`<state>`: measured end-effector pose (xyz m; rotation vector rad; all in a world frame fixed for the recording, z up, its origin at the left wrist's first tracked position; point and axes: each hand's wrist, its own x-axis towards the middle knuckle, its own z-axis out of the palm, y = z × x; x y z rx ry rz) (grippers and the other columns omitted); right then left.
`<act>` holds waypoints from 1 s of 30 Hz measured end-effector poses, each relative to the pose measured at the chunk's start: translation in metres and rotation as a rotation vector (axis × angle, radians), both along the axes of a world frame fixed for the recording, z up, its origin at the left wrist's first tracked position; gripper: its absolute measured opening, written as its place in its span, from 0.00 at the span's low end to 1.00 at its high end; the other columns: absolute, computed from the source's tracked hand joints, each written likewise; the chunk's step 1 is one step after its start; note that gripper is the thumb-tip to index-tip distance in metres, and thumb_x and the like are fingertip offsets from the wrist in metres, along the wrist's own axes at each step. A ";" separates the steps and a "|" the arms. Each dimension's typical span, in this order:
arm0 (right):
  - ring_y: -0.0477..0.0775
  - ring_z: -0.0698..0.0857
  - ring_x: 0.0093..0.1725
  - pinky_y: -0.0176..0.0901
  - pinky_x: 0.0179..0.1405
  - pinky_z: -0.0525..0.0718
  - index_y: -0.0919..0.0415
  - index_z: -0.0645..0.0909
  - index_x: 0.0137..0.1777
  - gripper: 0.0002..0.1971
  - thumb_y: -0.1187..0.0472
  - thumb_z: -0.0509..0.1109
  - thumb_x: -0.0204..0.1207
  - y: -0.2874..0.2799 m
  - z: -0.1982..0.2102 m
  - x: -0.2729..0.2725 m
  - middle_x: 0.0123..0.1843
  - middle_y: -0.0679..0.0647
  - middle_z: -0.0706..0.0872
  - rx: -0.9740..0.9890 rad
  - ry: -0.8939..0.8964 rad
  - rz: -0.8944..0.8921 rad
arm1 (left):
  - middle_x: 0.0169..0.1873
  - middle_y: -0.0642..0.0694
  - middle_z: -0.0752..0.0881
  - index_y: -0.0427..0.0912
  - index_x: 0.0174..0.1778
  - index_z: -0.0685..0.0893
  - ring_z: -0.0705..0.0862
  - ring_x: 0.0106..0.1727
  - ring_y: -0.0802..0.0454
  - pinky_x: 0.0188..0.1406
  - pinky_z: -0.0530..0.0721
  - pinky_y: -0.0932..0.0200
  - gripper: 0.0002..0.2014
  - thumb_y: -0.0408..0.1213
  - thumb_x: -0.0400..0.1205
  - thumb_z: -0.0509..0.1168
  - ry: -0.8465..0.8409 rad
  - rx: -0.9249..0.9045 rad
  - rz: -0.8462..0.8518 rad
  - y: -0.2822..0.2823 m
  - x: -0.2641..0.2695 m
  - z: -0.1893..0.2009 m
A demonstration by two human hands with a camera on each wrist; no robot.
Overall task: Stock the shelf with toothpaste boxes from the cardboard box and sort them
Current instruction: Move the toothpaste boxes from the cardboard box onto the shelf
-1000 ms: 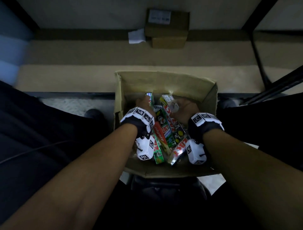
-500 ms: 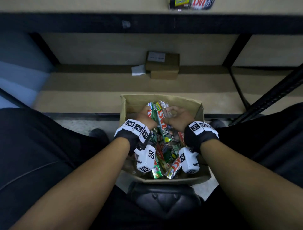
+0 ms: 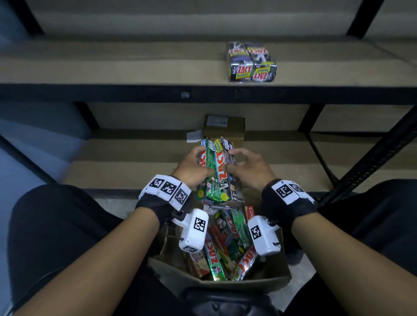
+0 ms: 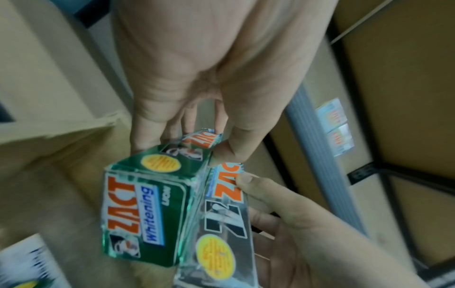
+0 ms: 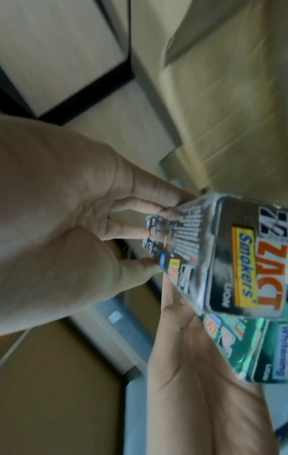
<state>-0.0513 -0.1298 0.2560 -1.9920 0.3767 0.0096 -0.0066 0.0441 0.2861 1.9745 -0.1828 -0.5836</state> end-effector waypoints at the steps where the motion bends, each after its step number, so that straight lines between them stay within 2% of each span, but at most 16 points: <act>1: 0.45 0.91 0.40 0.39 0.34 0.86 0.39 0.80 0.65 0.20 0.51 0.78 0.74 0.000 0.009 -0.001 0.48 0.48 0.91 0.006 -0.009 0.004 | 0.48 0.58 0.80 0.52 0.81 0.65 0.85 0.44 0.58 0.30 0.87 0.62 0.38 0.24 0.78 0.70 -0.009 -0.020 -0.009 0.002 -0.001 0.008; 3: 0.39 0.89 0.33 0.34 0.29 0.81 0.39 0.80 0.65 0.20 0.50 0.78 0.74 0.000 0.030 -0.004 0.45 0.47 0.91 0.006 -0.040 0.004 | 0.48 0.59 0.80 0.53 0.80 0.67 0.85 0.42 0.58 0.27 0.86 0.66 0.36 0.24 0.78 0.70 -0.053 -0.058 -0.006 0.006 -0.003 0.023; 4: 0.39 0.88 0.32 0.34 0.30 0.81 0.39 0.80 0.65 0.20 0.49 0.79 0.74 0.000 0.041 -0.006 0.43 0.47 0.91 -0.005 -0.056 0.008 | 0.48 0.60 0.80 0.54 0.79 0.68 0.86 0.43 0.57 0.30 0.87 0.64 0.36 0.24 0.78 0.71 -0.069 -0.069 -0.007 0.008 -0.005 0.029; 6: 0.46 0.90 0.35 0.40 0.34 0.84 0.40 0.81 0.64 0.20 0.49 0.79 0.73 0.002 0.062 -0.009 0.42 0.50 0.92 -0.027 -0.091 0.013 | 0.52 0.59 0.80 0.56 0.78 0.69 0.89 0.49 0.52 0.39 0.90 0.54 0.36 0.25 0.78 0.71 -0.090 -0.100 -0.014 0.012 -0.010 0.042; 8: 0.52 0.91 0.39 0.48 0.40 0.88 0.39 0.82 0.62 0.19 0.48 0.79 0.72 0.002 0.078 -0.012 0.43 0.52 0.92 -0.021 -0.121 -0.001 | 0.55 0.56 0.82 0.57 0.77 0.70 0.90 0.51 0.49 0.44 0.92 0.47 0.36 0.24 0.77 0.71 -0.112 -0.138 -0.015 0.016 -0.014 0.054; 9: 0.51 0.92 0.39 0.50 0.41 0.89 0.38 0.82 0.61 0.18 0.48 0.80 0.72 0.003 0.085 -0.012 0.42 0.52 0.92 -0.020 -0.135 -0.005 | 0.56 0.55 0.82 0.57 0.77 0.71 0.90 0.51 0.49 0.44 0.92 0.48 0.36 0.24 0.76 0.71 -0.129 -0.155 -0.017 0.017 -0.015 0.060; 11: 0.48 0.92 0.37 0.47 0.38 0.89 0.38 0.82 0.60 0.18 0.48 0.79 0.72 0.004 0.099 -0.014 0.41 0.51 0.93 -0.029 -0.168 0.002 | 0.57 0.53 0.83 0.57 0.76 0.73 0.90 0.50 0.50 0.42 0.92 0.52 0.36 0.22 0.76 0.70 -0.170 -0.193 -0.016 0.018 -0.017 0.071; 13: 0.47 0.92 0.35 0.46 0.39 0.89 0.38 0.82 0.59 0.17 0.48 0.80 0.71 0.005 0.113 -0.013 0.38 0.50 0.93 -0.044 -0.207 0.001 | 0.58 0.51 0.84 0.57 0.75 0.74 0.90 0.52 0.48 0.45 0.92 0.48 0.36 0.22 0.75 0.71 -0.218 -0.218 -0.004 0.019 -0.017 0.082; 16: 0.48 0.92 0.35 0.52 0.44 0.92 0.40 0.83 0.58 0.18 0.46 0.80 0.68 0.007 0.132 -0.007 0.35 0.50 0.92 -0.055 -0.270 0.000 | 0.57 0.52 0.85 0.57 0.75 0.75 0.91 0.51 0.47 0.49 0.91 0.43 0.36 0.23 0.74 0.71 -0.270 -0.242 0.014 0.021 -0.016 0.098; 18: 0.48 0.92 0.35 0.51 0.41 0.92 0.41 0.84 0.59 0.20 0.45 0.81 0.67 0.010 0.147 -0.001 0.36 0.50 0.92 -0.069 -0.300 0.002 | 0.56 0.52 0.86 0.58 0.75 0.75 0.91 0.50 0.50 0.45 0.92 0.48 0.36 0.24 0.73 0.72 -0.314 -0.244 0.023 0.023 -0.013 0.110; 20: 0.45 0.90 0.32 0.42 0.33 0.87 0.44 0.84 0.61 0.20 0.46 0.81 0.69 0.013 0.162 0.005 0.38 0.49 0.92 -0.079 -0.329 0.007 | 0.57 0.53 0.85 0.57 0.76 0.75 0.90 0.47 0.53 0.31 0.88 0.60 0.36 0.26 0.73 0.73 -0.355 -0.242 0.032 0.023 -0.007 0.123; 22: 0.43 0.87 0.31 0.39 0.33 0.84 0.45 0.84 0.61 0.21 0.45 0.80 0.68 0.017 0.177 0.015 0.42 0.49 0.91 -0.127 -0.360 -0.004 | 0.56 0.52 0.85 0.55 0.77 0.74 0.90 0.47 0.53 0.28 0.85 0.62 0.36 0.26 0.74 0.73 -0.374 -0.240 0.051 0.022 -0.001 0.136; 24: 0.45 0.89 0.39 0.43 0.43 0.89 0.45 0.84 0.61 0.25 0.41 0.79 0.64 0.021 0.191 0.028 0.49 0.49 0.91 -0.181 -0.368 -0.011 | 0.54 0.52 0.87 0.52 0.78 0.73 0.90 0.48 0.52 0.36 0.90 0.55 0.36 0.25 0.74 0.72 -0.372 -0.247 0.067 0.021 0.007 0.149; 26: 0.50 0.91 0.48 0.54 0.51 0.91 0.44 0.84 0.60 0.30 0.36 0.79 0.57 0.024 0.204 0.042 0.54 0.51 0.91 -0.170 -0.366 -0.021 | 0.51 0.52 0.88 0.49 0.78 0.73 0.91 0.48 0.52 0.45 0.91 0.51 0.36 0.24 0.74 0.72 -0.365 -0.258 0.086 0.020 0.018 0.161; 28: 0.51 0.91 0.49 0.57 0.51 0.92 0.46 0.84 0.60 0.28 0.38 0.79 0.59 0.026 0.216 0.055 0.55 0.51 0.91 -0.183 -0.365 -0.025 | 0.52 0.50 0.89 0.49 0.79 0.72 0.91 0.49 0.51 0.48 0.91 0.48 0.38 0.26 0.73 0.73 -0.374 -0.231 0.094 0.019 0.031 0.175; 30: 0.52 0.92 0.47 0.57 0.50 0.92 0.48 0.85 0.58 0.26 0.40 0.79 0.61 0.027 0.226 0.067 0.52 0.51 0.92 -0.217 -0.366 -0.047 | 0.54 0.48 0.89 0.48 0.79 0.72 0.91 0.50 0.47 0.51 0.91 0.41 0.38 0.27 0.72 0.74 -0.375 -0.216 0.097 0.017 0.043 0.187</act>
